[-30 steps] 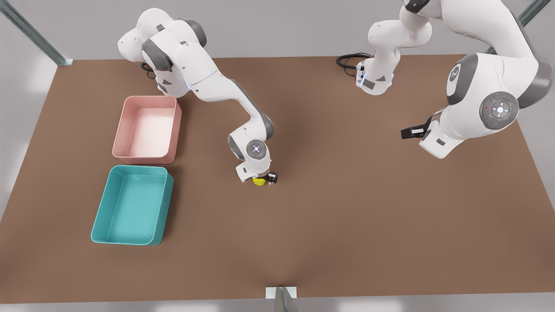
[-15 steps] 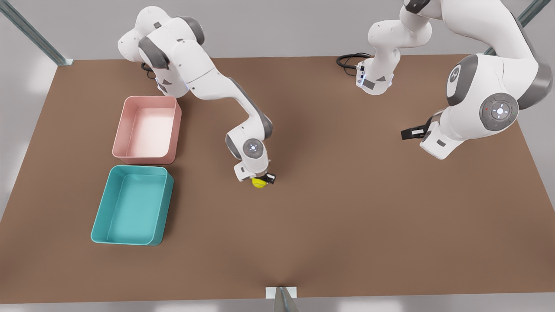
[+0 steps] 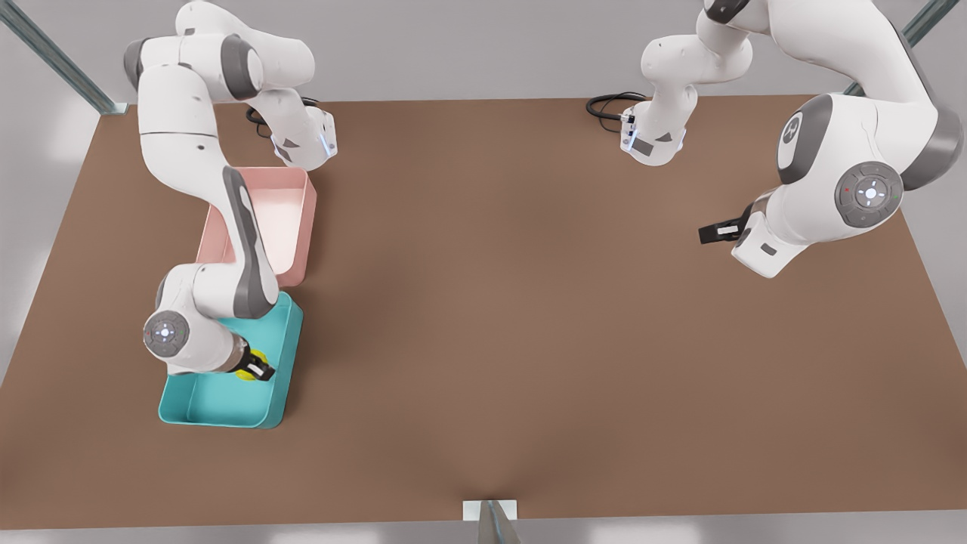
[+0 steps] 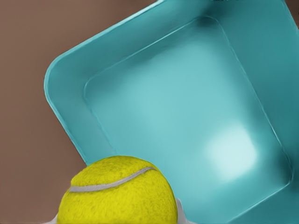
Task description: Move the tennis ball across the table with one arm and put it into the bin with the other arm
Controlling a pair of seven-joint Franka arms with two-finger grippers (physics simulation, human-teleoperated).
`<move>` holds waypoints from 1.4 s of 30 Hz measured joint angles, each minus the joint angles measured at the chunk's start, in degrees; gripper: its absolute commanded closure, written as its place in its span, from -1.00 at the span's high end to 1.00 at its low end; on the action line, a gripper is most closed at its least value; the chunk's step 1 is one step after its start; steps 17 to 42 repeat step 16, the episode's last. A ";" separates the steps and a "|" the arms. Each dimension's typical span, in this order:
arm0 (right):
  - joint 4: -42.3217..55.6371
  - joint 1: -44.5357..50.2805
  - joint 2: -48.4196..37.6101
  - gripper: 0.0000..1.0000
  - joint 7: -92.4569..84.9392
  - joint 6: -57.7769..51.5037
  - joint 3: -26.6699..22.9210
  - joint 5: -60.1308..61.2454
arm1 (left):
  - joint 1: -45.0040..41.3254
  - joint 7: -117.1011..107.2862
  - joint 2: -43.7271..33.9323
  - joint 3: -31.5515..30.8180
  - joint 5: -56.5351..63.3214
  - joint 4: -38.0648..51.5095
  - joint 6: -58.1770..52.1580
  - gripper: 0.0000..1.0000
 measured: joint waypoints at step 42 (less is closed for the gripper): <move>15.72 -3.02 -17.34 1.00 -17.45 -34.45 2.01 -2.45 | 0.00 -0.26 0.02 0.00 0.00 -0.01 0.05 1.00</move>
